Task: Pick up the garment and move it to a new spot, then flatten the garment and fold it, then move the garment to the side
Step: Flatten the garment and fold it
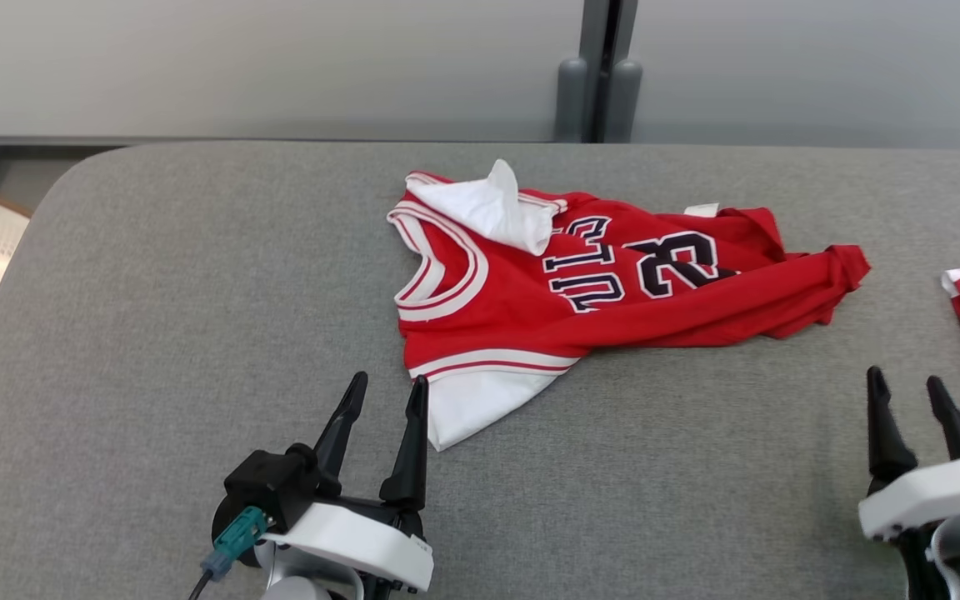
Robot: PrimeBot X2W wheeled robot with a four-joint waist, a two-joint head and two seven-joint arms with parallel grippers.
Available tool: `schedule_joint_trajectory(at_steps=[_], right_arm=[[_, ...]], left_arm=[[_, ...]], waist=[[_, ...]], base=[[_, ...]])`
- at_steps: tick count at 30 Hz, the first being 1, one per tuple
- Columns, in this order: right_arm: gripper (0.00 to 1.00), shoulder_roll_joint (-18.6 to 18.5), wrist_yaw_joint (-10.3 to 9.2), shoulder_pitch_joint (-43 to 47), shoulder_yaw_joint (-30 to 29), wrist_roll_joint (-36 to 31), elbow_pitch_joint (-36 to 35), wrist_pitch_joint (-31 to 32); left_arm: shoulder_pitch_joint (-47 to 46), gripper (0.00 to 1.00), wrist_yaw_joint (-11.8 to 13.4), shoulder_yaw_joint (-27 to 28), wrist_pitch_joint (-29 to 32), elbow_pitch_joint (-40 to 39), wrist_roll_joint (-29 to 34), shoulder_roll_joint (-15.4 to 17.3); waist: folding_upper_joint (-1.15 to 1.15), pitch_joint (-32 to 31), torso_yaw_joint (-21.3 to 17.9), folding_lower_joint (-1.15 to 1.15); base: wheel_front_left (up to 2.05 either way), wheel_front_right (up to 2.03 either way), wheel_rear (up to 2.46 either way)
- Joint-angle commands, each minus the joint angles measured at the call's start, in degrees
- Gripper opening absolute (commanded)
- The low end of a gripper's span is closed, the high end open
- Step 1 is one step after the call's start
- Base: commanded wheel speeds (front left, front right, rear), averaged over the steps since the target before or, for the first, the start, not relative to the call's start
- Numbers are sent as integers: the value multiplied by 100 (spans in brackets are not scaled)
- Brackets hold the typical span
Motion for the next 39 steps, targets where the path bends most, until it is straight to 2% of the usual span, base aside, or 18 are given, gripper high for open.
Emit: schedule_joint_trajectory(at_steps=[1,9,21,22,23,24,32,39], right_arm=[[100,-55,0,-223,-74,121,103,106],[100,-366,0,-867,28,235,831,666],[100,-648,0,-1280,404,441,1236,571],[57,-669,0,-1312,424,456,1266,565],[31,-688,0,-1348,445,481,1290,558],[0,-700,0,-1379,470,496,1307,556],[0,-818,-1,-1493,674,634,1383,347],[0,-893,-1,-1181,904,629,1004,72]], left_arm=[[-126,100,38,-26,-7,-36,-1,26],[-314,100,143,-225,-7,-92,-64,25],[-386,100,220,-255,-7,-176,-100,25],[-391,100,224,-264,-7,-181,-104,25],[-397,100,231,-270,-7,-183,-110,24],[-402,100,226,-275,-7,-190,-106,24],[-432,100,260,-269,-7,-139,-105,25],[-240,100,160,-125,-7,-37,-133,25]], waist=[[0,175,136,0],[0,547,489,0],[0,711,766,0],[0,726,777,0],[0,739,787,0],[0,752,792,0],[0,721,716,0],[0,278,486,0]], base=[[0,0,0],[0,0,0],[0,0,0],[0,0,0],[0,0,0],[0,0,0],[0,0,0],[0,0,0]])
